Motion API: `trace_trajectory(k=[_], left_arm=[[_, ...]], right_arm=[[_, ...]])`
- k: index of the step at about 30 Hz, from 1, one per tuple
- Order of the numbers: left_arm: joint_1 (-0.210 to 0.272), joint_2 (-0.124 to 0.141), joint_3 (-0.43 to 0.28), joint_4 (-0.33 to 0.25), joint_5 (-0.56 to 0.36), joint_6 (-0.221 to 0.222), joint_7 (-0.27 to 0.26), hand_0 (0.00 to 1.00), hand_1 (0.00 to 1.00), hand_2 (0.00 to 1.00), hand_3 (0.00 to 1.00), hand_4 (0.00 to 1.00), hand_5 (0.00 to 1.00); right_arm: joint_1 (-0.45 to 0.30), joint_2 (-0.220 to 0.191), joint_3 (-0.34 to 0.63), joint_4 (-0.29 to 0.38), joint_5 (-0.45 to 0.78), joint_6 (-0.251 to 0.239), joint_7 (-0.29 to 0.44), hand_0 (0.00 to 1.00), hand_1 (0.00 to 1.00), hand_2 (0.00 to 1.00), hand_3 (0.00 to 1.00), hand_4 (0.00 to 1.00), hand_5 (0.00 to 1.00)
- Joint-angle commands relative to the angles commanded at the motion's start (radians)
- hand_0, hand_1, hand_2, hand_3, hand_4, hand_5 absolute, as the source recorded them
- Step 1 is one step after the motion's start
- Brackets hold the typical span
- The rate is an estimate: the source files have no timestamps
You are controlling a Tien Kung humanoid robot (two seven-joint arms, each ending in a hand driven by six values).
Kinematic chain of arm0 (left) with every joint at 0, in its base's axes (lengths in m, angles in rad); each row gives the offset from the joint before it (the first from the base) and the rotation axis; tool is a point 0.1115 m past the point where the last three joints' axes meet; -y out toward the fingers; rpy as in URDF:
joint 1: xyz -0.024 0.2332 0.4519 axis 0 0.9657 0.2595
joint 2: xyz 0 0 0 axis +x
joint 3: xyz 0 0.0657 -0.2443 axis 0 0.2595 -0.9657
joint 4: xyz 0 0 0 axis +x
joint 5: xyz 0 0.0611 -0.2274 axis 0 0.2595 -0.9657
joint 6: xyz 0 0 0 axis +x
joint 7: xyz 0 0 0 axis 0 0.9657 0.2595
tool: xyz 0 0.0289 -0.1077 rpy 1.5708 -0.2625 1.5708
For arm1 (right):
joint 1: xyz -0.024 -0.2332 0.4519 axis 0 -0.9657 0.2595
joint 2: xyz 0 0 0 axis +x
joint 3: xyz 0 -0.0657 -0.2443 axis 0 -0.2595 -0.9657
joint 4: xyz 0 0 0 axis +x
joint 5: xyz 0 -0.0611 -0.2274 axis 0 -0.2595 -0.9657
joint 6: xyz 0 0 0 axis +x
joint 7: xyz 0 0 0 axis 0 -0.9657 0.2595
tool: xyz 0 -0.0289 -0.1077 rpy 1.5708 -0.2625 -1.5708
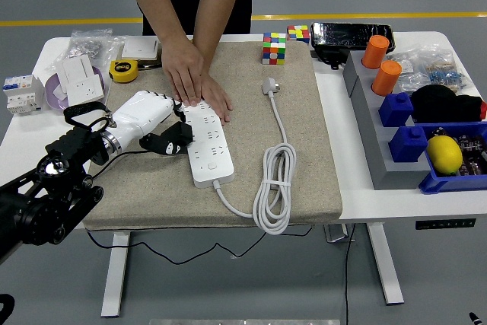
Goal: Pick up the plug,place it near the board,insert it into the board,press the button
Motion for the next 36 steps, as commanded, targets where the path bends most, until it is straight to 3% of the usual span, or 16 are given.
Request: trace_trajectory(k=[2,13,14,26,27,32,33,36], left_arm=[[0.001,0.000,0.000,-0.001,0.000,0.000,0.000,0.655,0.799,0.770,0.705,0.823,0.265],[0.008,0.008,0.000,-0.027,-0.004,-0.017,0.000,0.666,0.813,0.778,0.755,0.835,0.265],[0.008,0.009,0.000,-0.029,-0.005,-0.019,0.000,0.681,0.821,0.791,0.780,0.873,0.279],[0.012,0.016,0.006,-0.053,-0.012,-0.044,-0.002,0.685,0.829,0.800,0.787,0.905,0.302],[0.012,0.017,0.006,-0.055,-0.015,-0.047,-0.003,0.694,0.835,0.806,0.820,0.979,0.367],[0.013,0.019,0.006,-0.059,-0.025,-0.054,-0.007,0.694,0.835,0.806,0.820,0.979,0.367],[0.014,0.019,0.004,-0.061,-0.028,-0.056,-0.007,0.705,0.850,0.830,0.835,0.998,0.456],[0.019,0.019,-0.005,-0.068,-0.052,-0.067,-0.013,0.705,0.850,0.830,0.835,0.998,0.456]], right_arm=[[0.000,0.000,0.001,0.000,0.000,0.000,0.000,0.931,0.897,0.831,0.860,0.998,0.998],[-0.003,0.001,0.002,0.000,-0.004,0.000,0.000,0.930,0.897,0.831,0.859,0.998,0.998],[-0.003,0.001,0.001,0.000,-0.004,0.000,0.000,0.931,0.896,0.831,0.860,0.998,0.998],[-0.006,-0.001,-0.002,0.000,-0.002,0.000,-0.001,0.931,0.896,0.831,0.860,0.998,0.998],[-0.007,0.000,-0.002,0.000,-0.002,-0.001,-0.001,0.931,0.896,0.831,0.860,0.998,0.998],[-0.008,0.000,-0.003,0.000,-0.003,-0.001,-0.001,0.931,0.896,0.831,0.860,0.998,0.998],[-0.008,0.000,-0.003,0.000,-0.003,-0.001,-0.001,0.931,0.897,0.831,0.859,0.998,0.998],[-0.007,0.000,-0.002,0.000,-0.003,-0.001,-0.001,0.931,0.897,0.831,0.859,0.998,0.998]])
